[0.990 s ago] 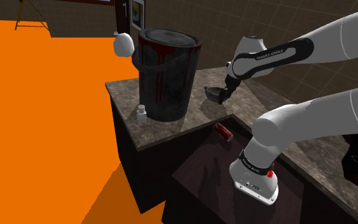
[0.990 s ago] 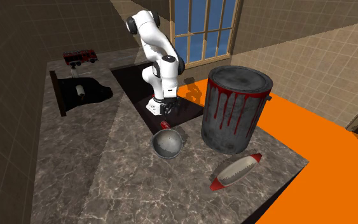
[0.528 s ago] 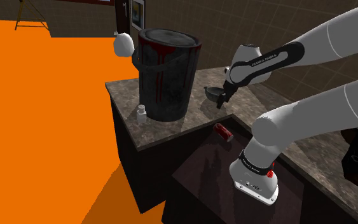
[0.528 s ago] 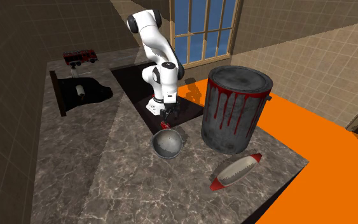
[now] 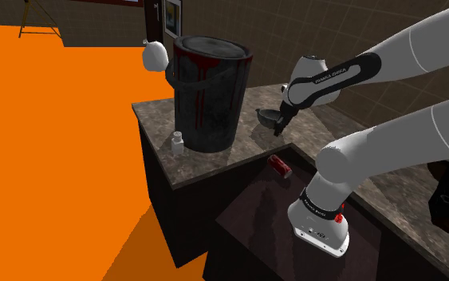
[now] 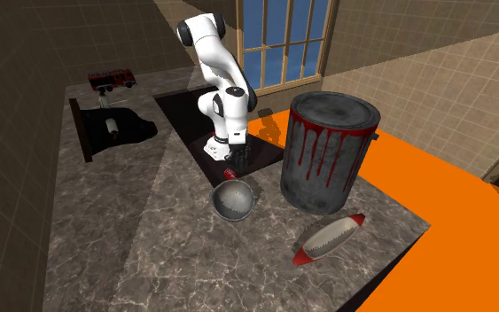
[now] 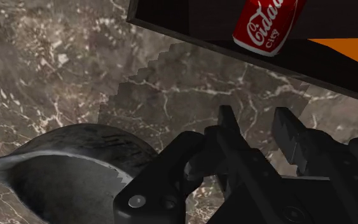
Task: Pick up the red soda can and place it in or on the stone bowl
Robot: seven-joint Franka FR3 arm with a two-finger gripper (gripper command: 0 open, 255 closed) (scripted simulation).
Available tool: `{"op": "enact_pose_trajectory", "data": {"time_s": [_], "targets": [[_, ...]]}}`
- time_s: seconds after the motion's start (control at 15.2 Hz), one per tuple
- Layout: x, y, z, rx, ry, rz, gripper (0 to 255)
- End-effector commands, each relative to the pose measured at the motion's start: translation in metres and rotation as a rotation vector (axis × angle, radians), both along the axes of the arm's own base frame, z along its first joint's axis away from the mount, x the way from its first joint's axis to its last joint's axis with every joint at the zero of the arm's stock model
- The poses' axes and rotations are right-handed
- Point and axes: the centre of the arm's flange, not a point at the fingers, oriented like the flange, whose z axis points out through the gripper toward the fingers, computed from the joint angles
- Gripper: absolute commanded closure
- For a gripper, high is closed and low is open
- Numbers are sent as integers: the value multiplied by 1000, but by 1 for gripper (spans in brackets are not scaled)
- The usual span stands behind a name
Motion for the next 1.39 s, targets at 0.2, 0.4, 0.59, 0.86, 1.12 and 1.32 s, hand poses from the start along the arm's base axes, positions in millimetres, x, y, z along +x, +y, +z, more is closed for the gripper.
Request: {"op": "enact_pose_trajectory", "data": {"time_s": [0.2, 0.4, 0.59, 0.86, 1.12, 1.32], "targets": [[0, 0, 0, 0, 0, 0, 255], [0, 0, 0, 0, 0, 0, 255], [-2, 0, -11, 19, 28, -13, 0], [-12, 0, -55, 95, 140, -63, 0], [-26, 4, -96, 170, 253, -114, 0], [-34, 7, -115, 196, 291, -131, 0]]}}
